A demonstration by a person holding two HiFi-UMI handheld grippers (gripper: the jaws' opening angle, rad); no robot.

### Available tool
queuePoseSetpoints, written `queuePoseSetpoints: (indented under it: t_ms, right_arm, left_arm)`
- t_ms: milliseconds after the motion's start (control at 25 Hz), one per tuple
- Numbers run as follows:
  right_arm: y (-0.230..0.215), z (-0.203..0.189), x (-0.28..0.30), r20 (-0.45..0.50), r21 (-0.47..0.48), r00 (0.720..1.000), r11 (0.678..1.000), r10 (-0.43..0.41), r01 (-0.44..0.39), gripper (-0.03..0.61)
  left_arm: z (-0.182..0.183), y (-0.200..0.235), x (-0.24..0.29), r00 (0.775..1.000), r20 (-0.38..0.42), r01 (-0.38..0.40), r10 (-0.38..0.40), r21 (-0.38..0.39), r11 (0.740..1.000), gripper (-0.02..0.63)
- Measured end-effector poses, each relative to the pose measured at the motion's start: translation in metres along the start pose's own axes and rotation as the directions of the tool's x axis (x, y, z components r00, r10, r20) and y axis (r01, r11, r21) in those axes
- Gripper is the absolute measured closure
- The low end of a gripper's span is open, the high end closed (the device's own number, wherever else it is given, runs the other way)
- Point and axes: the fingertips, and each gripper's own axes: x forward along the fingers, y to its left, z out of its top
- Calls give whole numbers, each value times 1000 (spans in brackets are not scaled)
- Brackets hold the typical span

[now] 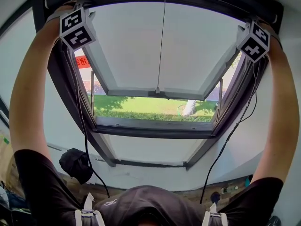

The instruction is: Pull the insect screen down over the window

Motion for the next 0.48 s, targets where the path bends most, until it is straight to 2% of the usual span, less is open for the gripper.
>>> queuePoseSetpoints:
  t_ms: [80,160,400,480]
  right_arm:
    - [5,-1,-1,-5,2,1000,1000,19,-19,440]
    - [12,0,-2,-11,4,999,999,42,-42,480]
    - [45,-6,-3,-23,5,989,989,149,-149,502]
    - [58,-7,-4,-30,3,981,981,194,-194,535]
  left_arm:
    - [0,-6,-1,1000,-3,26,-26,9,1000,467]
    - [-3,-13,-2,998,-16,54,-53,17,998,534]
    - [-3,-50,-8,982,-25,188,-187,23,982,552]
    - [-4,-65,-11,970,-32,243,-242,31,969,568]
